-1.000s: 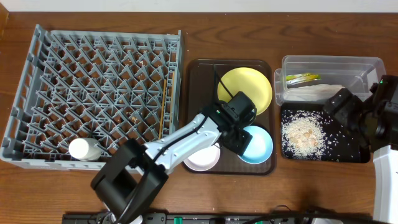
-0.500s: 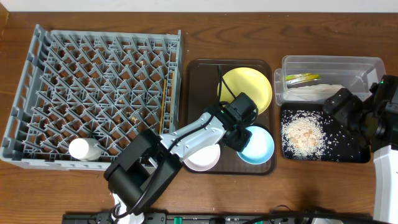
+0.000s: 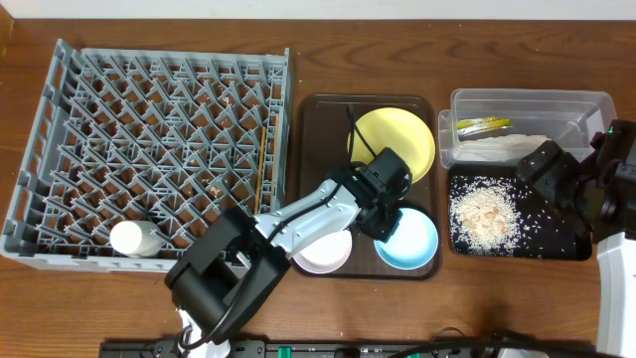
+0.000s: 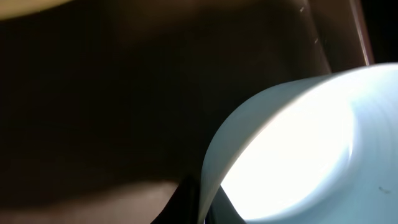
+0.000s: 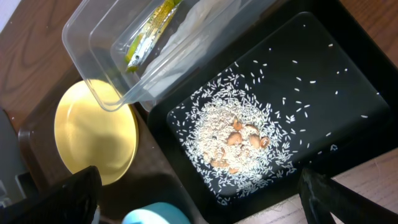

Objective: Sort waste into correct bins and load items into the dishwasher
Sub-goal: 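Carry the light-blue bowl into the back of the dish rack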

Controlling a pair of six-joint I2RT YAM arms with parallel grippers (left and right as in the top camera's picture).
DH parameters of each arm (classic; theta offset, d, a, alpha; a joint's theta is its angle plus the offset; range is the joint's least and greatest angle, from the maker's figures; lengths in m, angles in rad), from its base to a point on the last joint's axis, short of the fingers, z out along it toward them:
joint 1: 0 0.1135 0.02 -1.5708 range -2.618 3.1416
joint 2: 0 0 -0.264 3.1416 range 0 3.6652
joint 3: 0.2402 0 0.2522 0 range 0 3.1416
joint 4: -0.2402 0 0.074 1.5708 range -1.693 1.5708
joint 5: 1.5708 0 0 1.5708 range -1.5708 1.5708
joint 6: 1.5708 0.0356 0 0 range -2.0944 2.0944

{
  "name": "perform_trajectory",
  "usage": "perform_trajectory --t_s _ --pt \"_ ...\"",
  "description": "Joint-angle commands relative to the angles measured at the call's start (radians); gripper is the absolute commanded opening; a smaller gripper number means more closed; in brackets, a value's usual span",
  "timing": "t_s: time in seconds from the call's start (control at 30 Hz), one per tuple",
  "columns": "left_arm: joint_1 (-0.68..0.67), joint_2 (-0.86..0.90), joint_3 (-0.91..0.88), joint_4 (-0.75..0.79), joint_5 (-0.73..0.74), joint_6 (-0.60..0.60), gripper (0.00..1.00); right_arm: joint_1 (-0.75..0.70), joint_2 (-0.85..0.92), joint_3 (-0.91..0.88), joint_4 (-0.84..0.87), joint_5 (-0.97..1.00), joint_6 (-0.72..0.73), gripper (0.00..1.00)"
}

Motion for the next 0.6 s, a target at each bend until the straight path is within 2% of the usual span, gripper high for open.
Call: perform_trajectory --t_s 0.0,0.2,0.33,0.57 --pt "0.047 -0.129 0.055 -0.054 -0.07 -0.002 0.07 -0.009 -0.005 0.003 -0.001 -0.004 0.004 0.99" --pt "0.155 -0.367 0.086 -0.205 -0.409 0.032 0.07 -0.009 -0.005 0.003 -0.001 -0.004 0.004 0.99" --pt "0.254 -0.506 0.086 -0.285 -0.802 0.08 0.08 -0.009 -0.005 0.003 -0.001 -0.004 0.004 0.99" --pt "0.353 -0.5 0.074 -0.3 -1.4 0.156 0.07 -0.009 -0.005 0.003 -0.001 -0.004 0.004 0.99"
